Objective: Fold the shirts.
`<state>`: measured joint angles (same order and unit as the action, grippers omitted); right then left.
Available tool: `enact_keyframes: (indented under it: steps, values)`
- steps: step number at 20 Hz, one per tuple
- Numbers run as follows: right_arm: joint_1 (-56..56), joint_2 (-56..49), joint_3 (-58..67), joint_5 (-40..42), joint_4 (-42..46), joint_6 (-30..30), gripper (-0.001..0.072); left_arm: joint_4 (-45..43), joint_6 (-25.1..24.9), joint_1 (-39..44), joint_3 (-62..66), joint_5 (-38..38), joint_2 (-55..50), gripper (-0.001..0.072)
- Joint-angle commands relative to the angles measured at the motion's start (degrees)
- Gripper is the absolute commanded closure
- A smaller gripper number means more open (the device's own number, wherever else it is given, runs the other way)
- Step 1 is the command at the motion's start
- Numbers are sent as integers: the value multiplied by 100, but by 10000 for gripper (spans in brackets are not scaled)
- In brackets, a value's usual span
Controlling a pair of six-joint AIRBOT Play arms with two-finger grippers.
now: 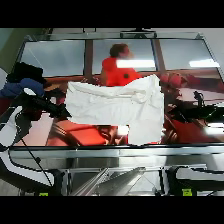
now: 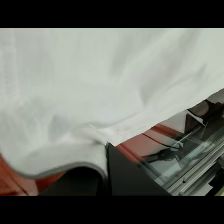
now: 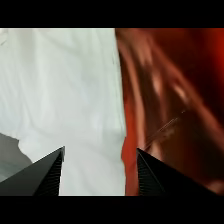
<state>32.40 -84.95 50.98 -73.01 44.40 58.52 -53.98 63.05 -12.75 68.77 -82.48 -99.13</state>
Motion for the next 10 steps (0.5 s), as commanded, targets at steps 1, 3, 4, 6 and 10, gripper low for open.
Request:
enact_keyframes:
  steps: [1, 3, 4, 6, 10]
  values:
    - [-407, -258, -103, 796, 26, -26, 285, 11, -17, 0, 7, -63, 4, 708]
    - [-638, -345, -103, 1113, 31, -28, 285, 9, -17, 0, 4, -103, 4, 708]
    - [-732, -376, -103, 1204, 50, -26, 285, 2, -20, -2, 7, -107, 4, 708]
    - [-920, -487, -103, 1283, 44, -22, 285, 4, -20, 0, 7, -103, 4, 708]
    - [-1344, -643, -101, 1233, 42, -26, 288, 4, -20, 0, 7, -114, 4, 707]
